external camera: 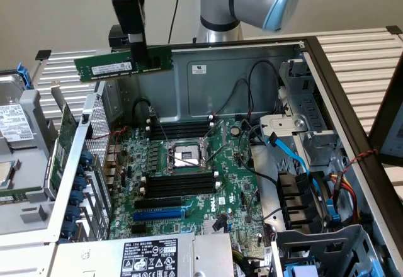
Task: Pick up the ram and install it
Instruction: 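Pick up the ram and move it above insertion slot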
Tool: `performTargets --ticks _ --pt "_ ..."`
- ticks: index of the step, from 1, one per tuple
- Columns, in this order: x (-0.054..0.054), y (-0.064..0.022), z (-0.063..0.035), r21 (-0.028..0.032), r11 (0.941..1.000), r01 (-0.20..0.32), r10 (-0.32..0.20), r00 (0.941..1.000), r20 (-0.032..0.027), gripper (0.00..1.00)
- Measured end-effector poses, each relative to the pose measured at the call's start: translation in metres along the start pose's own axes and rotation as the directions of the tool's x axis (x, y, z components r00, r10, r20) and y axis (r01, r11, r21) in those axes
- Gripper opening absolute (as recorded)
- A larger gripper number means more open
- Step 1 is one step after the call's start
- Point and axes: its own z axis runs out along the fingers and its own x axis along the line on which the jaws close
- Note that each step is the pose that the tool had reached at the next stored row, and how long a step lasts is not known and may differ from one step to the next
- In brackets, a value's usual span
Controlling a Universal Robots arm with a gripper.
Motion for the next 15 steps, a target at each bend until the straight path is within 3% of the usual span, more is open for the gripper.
performTargets --ticks 9,15 --pt "-0.004 -0.0396 0.0067 -0.0051 1.0 0.0 0.0 1.0 0.001 0.13" --pt "-0.013 -0.0526 0.0154 -0.0069 1.0 -0.002 0.002 1.0 0.001 0.13"
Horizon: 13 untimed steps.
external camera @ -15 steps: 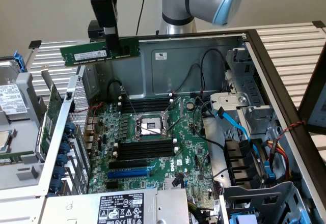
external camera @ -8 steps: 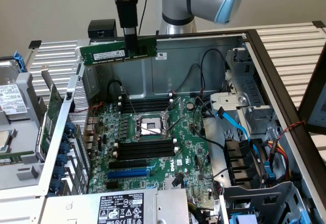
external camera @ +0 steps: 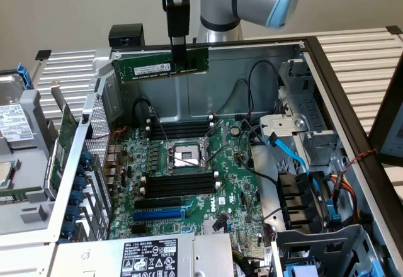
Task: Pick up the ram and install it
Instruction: 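Pick up the ram and move it above insertion slot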
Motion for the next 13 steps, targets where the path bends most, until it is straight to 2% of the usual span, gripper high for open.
performTargets --ticks 4,13 --pt "-0.0036 -0.003 0.004 -0.0002 1.0 -0.007 0.007 1.0 0.0001 0.13" --pt "-0.0109 -0.0055 0.0043 -0.0009 0.9995 -0.031 0.031 0.9995 0.0001 0.13"
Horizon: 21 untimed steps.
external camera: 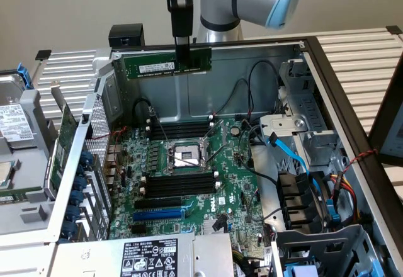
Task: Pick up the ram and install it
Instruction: 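Pick up the ram and move it above insertion slot, then insert the ram into the slot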
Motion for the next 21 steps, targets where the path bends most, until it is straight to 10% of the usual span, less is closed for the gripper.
performTargets --ticks 21 --pt "-0.0079 -0.0044 0.0024 -0.0007 0.9996 -0.028 0.028 0.9996 0.0021 0.13"
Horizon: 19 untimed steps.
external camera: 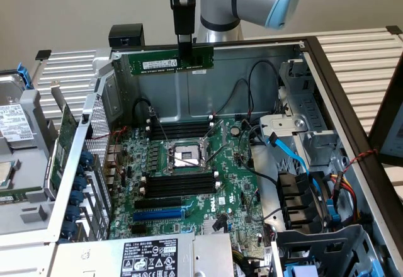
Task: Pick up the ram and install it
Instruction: 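Insert the ram into the slot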
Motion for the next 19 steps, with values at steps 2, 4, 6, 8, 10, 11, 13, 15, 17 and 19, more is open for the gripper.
performTargets --ticks 2,4,6,8,10,11,13,15,17,19 --pt "0.0 0.0 0.0 0.0 1.0 0.0 0.0 1.0 0.0 0.13" --pt "0.0 0.0 0.001 0.0 1.0 0.0 0.0 1.0 0.0 0.13" --pt "-0.001 -0.0001 0.0039 0.0 1.0 0.0 0.0 1.0 0.0 0.13" --pt "-0.001 -0.0002 0.0073 -0.0001 1.0 0.0 0.0 1.0 -0.0001 0.13" --pt "-0.002 -0.0005 0.0107 0.0 1.0 -0.001 0.001 1.0 -0.0002 0.13" --pt "-0.004 -0.0006 0.0123 0.0 1.0 -0.001 0.001 1.0 -0.0008 0.13" --pt "-0.008 -0.0008 0.0149 0.0 1.0 -0.001 0.001 1.0 -0.0042 0.13" --pt "-0.014 -0.0009 0.0169 0.0 1.0 -0.001 0.001 1.0 -0.0075 0.13" --pt "-0.017 -0.0009 0.019 0.0001 1.0 -0.001 0.001 1.0 -0.009 0.13" --pt "-0.017 -0.0009 0.0216 0.0002 1.0 -0.001 0.001 0.9999 -0.0137 0.13"
